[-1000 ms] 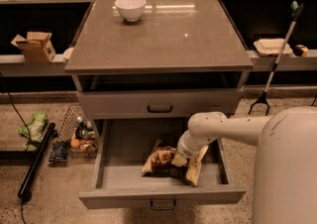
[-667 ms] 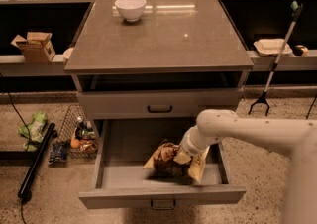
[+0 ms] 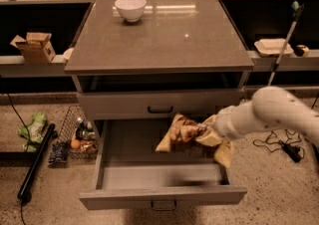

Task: Pick brown chip bag from middle drawer and place on counter

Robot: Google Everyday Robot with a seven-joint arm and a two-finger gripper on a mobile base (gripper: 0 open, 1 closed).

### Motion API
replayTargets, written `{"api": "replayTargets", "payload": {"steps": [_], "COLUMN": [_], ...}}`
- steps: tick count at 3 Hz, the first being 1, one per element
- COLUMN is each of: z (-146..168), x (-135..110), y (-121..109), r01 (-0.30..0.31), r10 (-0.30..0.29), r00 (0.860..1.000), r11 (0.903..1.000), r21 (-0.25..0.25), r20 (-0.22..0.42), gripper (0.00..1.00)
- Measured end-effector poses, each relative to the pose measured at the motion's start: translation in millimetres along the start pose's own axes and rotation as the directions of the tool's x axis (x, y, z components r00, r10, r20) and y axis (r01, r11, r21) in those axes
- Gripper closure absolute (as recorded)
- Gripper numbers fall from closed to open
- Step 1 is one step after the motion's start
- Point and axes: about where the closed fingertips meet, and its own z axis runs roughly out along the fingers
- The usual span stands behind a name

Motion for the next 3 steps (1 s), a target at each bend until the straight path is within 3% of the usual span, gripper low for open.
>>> {"api": "replayTargets", "payload": {"steps": [1,2,3], "z": [-31,-29,-54], "x": [20,20,-3], "y": [-2,-2,-8], "r01": [0.026,0.028,0.067], "r10": [-0.027,-0.028,-0.069], "r00": [1.0,1.0,0.997], "r11": [0.9991,0.9991,0.9962], "r21": [0.032,0.032,0.056], "r20": [0.012,0.01,0.036], "gripper": [1.0,1.0,1.0]}}
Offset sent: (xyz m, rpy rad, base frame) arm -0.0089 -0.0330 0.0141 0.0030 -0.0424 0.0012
